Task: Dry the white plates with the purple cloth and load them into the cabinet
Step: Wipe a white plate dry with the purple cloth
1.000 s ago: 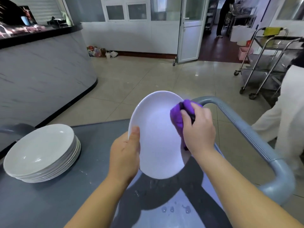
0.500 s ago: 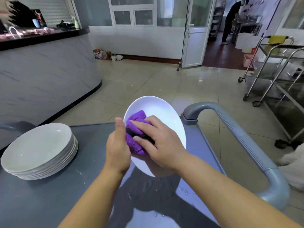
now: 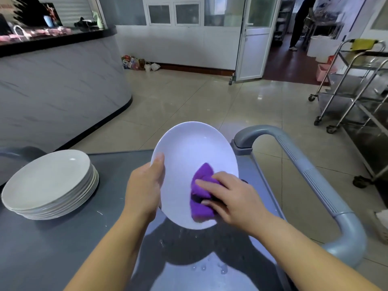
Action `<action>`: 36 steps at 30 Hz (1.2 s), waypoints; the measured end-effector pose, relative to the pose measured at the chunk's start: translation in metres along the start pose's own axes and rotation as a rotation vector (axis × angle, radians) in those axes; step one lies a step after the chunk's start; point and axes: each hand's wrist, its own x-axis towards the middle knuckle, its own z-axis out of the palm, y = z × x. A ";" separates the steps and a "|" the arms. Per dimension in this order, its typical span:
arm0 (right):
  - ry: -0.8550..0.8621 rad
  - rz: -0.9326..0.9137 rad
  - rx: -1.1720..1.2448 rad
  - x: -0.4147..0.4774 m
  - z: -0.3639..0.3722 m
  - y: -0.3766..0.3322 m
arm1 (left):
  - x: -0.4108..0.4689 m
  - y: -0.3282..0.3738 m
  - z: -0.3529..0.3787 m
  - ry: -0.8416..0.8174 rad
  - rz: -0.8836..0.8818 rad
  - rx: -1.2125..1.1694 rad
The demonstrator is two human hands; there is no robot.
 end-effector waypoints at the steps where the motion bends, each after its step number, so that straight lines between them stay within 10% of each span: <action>1: 0.022 0.138 -0.006 0.000 -0.003 0.007 | -0.004 0.002 0.001 0.004 0.029 0.043; 6: 0.240 0.797 0.041 0.033 -0.014 0.023 | -0.028 0.011 0.022 -0.043 0.135 0.153; 13: 0.155 0.141 0.023 0.020 -0.008 -0.014 | -0.024 0.012 0.018 -0.025 0.259 0.113; 18: 0.137 0.725 0.047 0.007 -0.011 0.008 | -0.028 0.006 0.016 0.061 0.182 0.059; 24: -0.175 0.466 0.118 -0.034 0.010 -0.019 | -0.017 -0.003 0.010 0.175 0.073 0.003; 32: 0.025 0.724 0.318 -0.035 -0.013 -0.014 | -0.002 -0.011 0.006 0.131 -0.217 -0.134; 36: -0.109 0.532 0.146 -0.022 -0.018 -0.024 | -0.003 -0.006 0.012 0.090 -0.293 -0.151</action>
